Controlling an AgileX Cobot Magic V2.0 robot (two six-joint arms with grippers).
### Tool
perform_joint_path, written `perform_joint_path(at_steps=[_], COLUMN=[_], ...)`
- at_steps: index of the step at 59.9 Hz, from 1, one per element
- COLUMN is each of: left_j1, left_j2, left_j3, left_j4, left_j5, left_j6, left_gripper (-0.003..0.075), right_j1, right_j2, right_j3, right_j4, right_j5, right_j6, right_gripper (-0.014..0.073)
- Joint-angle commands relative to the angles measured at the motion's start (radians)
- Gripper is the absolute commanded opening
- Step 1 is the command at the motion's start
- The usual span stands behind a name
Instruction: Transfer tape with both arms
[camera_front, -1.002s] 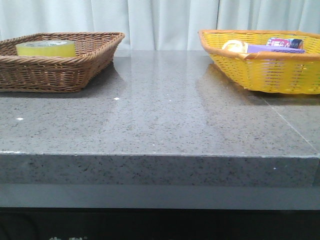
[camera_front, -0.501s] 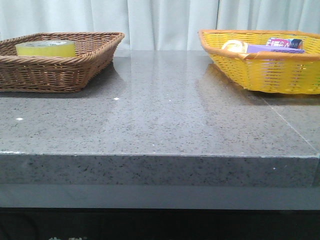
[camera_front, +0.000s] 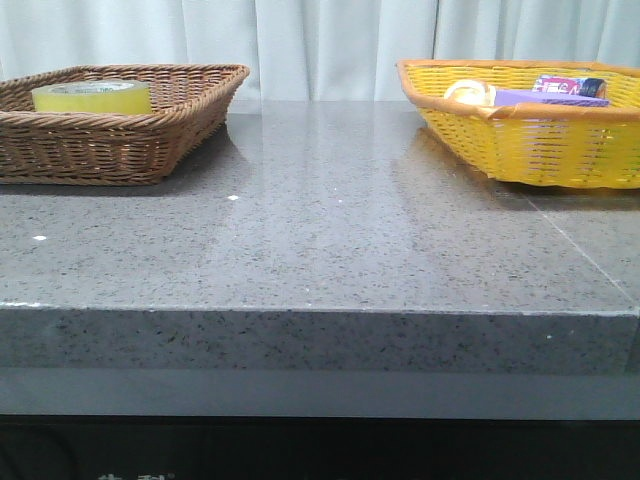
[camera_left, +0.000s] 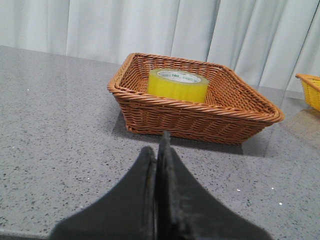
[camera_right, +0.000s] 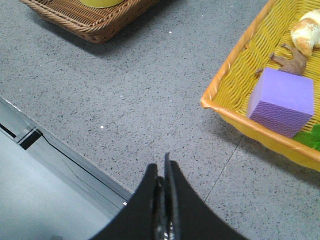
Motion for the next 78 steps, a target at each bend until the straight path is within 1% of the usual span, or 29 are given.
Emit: perform_joint_path(at_steps=[1,28,33,41,49,55,65,78], left_j1=[0.003,0.003,0.003,0.003,0.003,0.003,0.003,0.003], left_j2=[-0.02,-0.02,-0.02,-0.02,-0.02,-0.02,-0.02,-0.02], left_j3=[0.039,0.039,0.039,0.039,0.039,0.039,0.039,0.039], left_j4=[-0.002,-0.002,-0.002,-0.002,-0.002,-0.002,-0.002,-0.002], left_j5=[-0.086,-0.086,-0.086,-0.086,-0.086,-0.086,-0.086,-0.086], left_j6=[-0.008,-0.008,-0.008,-0.008,-0.008,-0.008,-0.008,-0.008], left_gripper=[-0.002,-0.002,-0.002,-0.002,-0.002,-0.002,-0.002,-0.002], right_j1=[-0.005,-0.005,-0.039,-0.158,-0.261,-0.329,-0.402,-0.436], right_j2=[-0.003,-0.009,-0.048,-0.163,-0.353,-0.476,-0.627,-0.748], right_j3=[-0.023,-0.011,0.031,0.169,0.37,0.51,0.696,0.842], right_j4=[-0.005,-0.005,-0.035,-0.035,-0.034,-0.012,0.008,0.008], right_j5=[-0.065,-0.072,-0.106,-0.268,-0.454,-0.556,-0.651,-0.727], right_j6=[-0.002,-0.002,-0.006,-0.006,-0.006,-0.006,-0.006,-0.006], right_gripper=[-0.0068,-0.0068,-0.0068,-0.0068,-0.0068,-0.0068,-0.0068,-0.0068])
